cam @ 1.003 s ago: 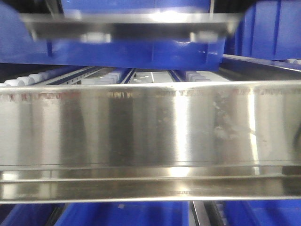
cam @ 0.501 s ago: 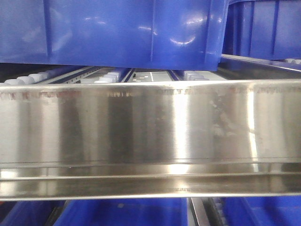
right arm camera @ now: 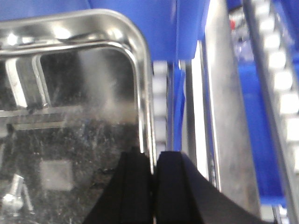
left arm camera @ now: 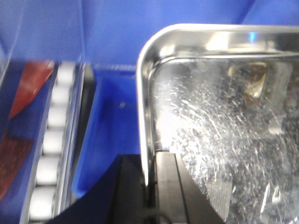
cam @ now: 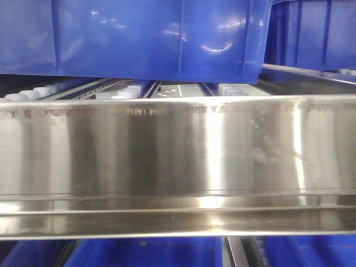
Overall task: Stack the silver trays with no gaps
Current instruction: 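Hold the lifted silver tray steady in both grippers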
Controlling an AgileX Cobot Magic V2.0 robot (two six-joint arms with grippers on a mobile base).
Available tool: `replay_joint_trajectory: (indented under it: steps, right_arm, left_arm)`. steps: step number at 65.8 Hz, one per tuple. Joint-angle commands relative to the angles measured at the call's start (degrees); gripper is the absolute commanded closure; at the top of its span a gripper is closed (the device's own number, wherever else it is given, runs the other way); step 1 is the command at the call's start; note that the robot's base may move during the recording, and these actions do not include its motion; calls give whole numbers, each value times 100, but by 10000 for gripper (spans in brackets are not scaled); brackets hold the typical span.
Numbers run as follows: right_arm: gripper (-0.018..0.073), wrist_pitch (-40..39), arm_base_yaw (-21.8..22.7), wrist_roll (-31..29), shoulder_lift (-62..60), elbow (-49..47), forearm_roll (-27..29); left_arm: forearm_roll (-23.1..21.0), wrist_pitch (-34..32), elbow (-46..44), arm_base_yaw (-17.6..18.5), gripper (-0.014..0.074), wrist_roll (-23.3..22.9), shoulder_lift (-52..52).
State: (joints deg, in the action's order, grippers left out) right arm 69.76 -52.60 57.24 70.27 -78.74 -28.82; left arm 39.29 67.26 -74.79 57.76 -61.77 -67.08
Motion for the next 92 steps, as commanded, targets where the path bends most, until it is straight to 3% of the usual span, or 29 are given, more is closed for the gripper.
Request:
replay_joint_trajectory:
  steps: [1,19,92]
  right_arm:
    - [636,-203,0,-141,0,-344,-205]
    - [636,-85,0,-191,37,-635,-205]
    - [636,-226,0,-234,37,-635,-205]
  left_arm:
    - [-85,-212,-253,82,614,228,39]
    - [35,-235,-732,46,614,335,-87]
    - [116,-235,-737,46,614,335,-87]
